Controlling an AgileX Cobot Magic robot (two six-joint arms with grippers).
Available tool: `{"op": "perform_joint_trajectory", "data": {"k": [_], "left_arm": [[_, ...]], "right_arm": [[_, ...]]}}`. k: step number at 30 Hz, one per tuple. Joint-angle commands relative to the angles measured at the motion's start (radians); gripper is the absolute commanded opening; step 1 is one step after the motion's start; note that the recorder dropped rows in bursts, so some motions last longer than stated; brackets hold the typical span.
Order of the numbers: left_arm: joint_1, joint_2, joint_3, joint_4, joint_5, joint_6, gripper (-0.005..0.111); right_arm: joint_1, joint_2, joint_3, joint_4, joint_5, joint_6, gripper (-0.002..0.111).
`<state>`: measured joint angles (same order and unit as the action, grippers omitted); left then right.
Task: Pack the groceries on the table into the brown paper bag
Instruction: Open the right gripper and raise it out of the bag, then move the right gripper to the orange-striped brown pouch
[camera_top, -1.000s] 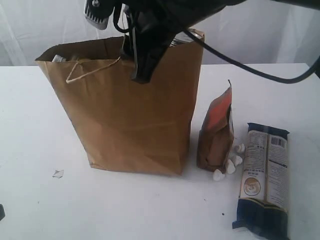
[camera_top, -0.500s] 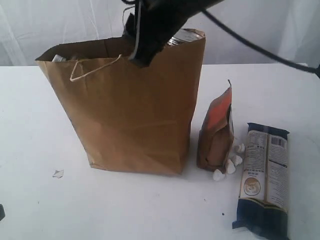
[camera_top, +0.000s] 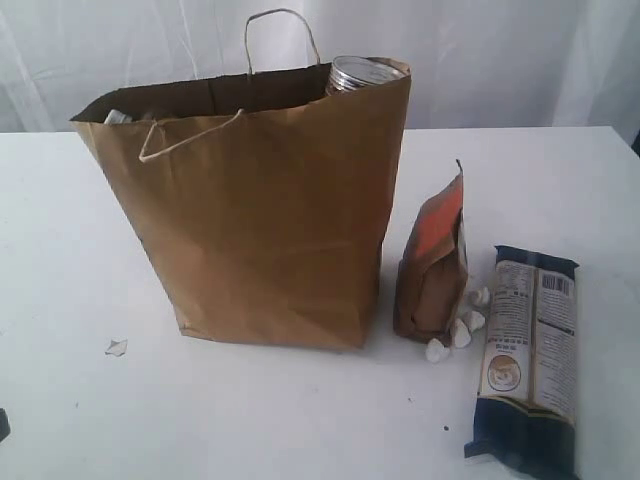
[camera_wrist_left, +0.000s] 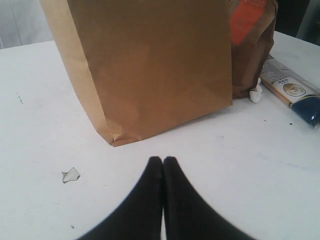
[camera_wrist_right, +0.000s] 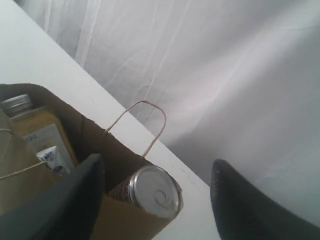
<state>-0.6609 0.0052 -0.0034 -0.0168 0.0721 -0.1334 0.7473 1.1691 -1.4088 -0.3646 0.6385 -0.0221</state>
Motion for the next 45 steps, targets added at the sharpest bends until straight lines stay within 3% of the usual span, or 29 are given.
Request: {"op": "perform_joint_trajectory", "data": {"k": [1,12,26,31,45], "left_arm": [[0.000,-0.005,0.003,-0.010,0.003,0.002,0.000],[0.000,-0.005,0.003,-0.010,0.003,0.002,0.000],[0.000,-0.005,0.003,-0.010,0.003,0.002,0.000],[0.000,-0.005,0.003,-0.010,0.003,0.002,0.000],[0.000,-0.005,0.003,-0.010,0.003,0.002,0.000]], "right_arm": [[-0.001,-0.123,0.058,-0.068,0.061,0.191,0.058],[-0.001,-0.341,0.260,-0.222,0.307,0.664,0.058],[-0.039,-0.236,0.453,-0.341,0.298,1.004,0.058],[-0.095,-0.141,0.456,-0.327,0.262,1.031,0.058],[-0.220,0.157,0.456,-0.211,-0.048,0.958,0.058]]}}
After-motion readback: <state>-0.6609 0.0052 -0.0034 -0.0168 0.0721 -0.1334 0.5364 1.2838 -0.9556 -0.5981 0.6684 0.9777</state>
